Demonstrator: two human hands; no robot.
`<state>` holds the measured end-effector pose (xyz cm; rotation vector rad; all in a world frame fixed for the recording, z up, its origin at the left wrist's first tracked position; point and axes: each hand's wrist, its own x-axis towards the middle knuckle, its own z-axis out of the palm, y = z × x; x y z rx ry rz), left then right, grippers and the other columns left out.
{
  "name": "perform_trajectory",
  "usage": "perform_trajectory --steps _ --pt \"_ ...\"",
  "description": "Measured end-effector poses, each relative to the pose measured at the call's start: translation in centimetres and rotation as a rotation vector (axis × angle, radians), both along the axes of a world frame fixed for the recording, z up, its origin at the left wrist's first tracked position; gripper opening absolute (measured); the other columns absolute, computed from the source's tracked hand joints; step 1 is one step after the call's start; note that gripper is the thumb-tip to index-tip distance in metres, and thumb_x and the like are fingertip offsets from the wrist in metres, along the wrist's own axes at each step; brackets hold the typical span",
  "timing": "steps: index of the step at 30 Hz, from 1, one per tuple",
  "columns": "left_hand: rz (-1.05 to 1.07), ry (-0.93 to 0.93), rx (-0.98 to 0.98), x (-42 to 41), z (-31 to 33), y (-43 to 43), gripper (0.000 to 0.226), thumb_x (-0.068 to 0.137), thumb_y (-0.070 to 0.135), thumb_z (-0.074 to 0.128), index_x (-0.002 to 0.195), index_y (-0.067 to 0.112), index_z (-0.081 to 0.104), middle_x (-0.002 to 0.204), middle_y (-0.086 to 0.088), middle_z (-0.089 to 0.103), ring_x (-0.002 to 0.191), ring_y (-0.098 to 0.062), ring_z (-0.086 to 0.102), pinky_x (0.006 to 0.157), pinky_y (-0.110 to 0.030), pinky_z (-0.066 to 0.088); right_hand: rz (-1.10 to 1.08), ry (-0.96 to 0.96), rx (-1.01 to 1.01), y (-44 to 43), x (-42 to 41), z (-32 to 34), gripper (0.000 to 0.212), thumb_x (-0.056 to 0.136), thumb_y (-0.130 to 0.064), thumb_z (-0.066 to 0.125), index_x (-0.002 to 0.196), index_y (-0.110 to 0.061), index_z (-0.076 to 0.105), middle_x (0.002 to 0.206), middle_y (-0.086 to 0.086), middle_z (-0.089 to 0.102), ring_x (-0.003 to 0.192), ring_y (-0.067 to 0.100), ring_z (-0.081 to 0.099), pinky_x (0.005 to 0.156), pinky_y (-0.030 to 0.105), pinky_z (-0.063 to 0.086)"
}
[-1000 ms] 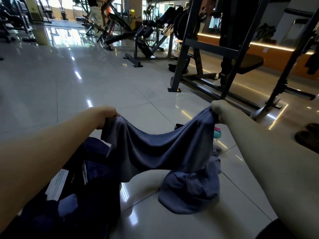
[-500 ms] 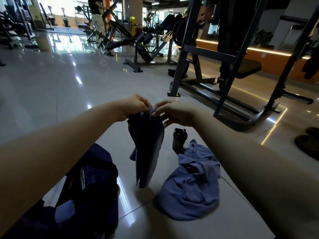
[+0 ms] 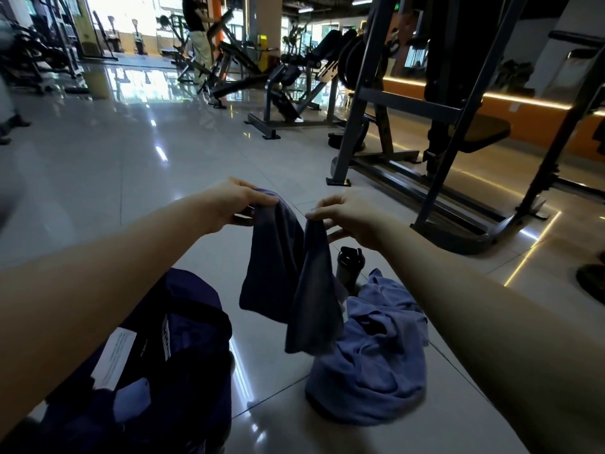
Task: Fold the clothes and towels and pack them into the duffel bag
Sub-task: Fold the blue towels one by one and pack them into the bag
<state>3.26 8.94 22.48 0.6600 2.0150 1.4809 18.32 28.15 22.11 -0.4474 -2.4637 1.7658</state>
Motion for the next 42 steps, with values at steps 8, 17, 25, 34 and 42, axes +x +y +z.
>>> perform_trajectory --steps 8,17,25,34,42 --pt "-0.076 0.101 -0.089 2.8 -0.3 1.5 0.016 0.091 0.01 0.073 0.105 0.005 0.076 0.086 -0.008 0.066 0.071 -0.013 0.061 0.072 -0.028 0.058 -0.082 0.129 -0.121 -1.7 -1.2 -0.2 0.028 0.086 -0.01 0.076 0.104 0.01 0.071 0.086 0.016 0.069 0.064 0.02 0.063 0.053 0.024 0.053" --pt "-0.117 0.106 -0.043 2.7 0.2 0.8 0.018 0.09 0.011 0.075 0.106 0.002 0.076 0.064 0.005 0.065 0.068 -0.012 0.057 0.085 -0.035 0.059 -0.093 0.202 -0.197 -1.9 -0.9 0.1 0.007 0.088 -0.007 0.071 0.083 -0.001 0.071 0.082 0.016 0.067 0.076 0.027 0.066 0.061 0.027 0.055" --pt "-0.145 0.091 -0.088 3.0 0.8 0.4 0.017 0.095 0.008 0.066 0.111 0.004 0.072 0.087 -0.004 0.069 0.081 -0.016 0.065 0.075 -0.03 0.057 -0.043 0.168 -0.197 -2.0 -1.0 0.3 0.015 0.093 -0.002 0.051 0.095 0.007 0.064 0.089 0.018 0.062 0.077 0.028 0.06 0.064 0.03 0.053" --pt "-0.096 0.133 -0.042 2.9 1.1 0.4 0.007 0.089 0.008 0.074 0.095 0.009 0.078 0.068 0.001 0.064 0.065 -0.01 0.059 0.082 -0.031 0.057 -0.036 0.144 -0.017 -2.2 -1.1 0.6 0.029 0.084 0.0 0.076 0.11 0.004 0.063 0.086 0.012 0.062 0.065 0.015 0.057 0.051 0.023 0.045" --pt "-0.08 0.171 -0.072 2.4 1.0 0.2 0.017 0.09 0.011 0.074 0.106 0.005 0.076 0.084 -0.004 0.071 0.079 -0.015 0.065 0.088 -0.036 0.059 -0.022 0.075 0.05 -1.8 -0.8 1.1 0.007 0.088 -0.002 0.071 0.094 -0.001 0.073 0.077 0.009 0.064 0.063 0.013 0.053 0.054 0.023 0.044"
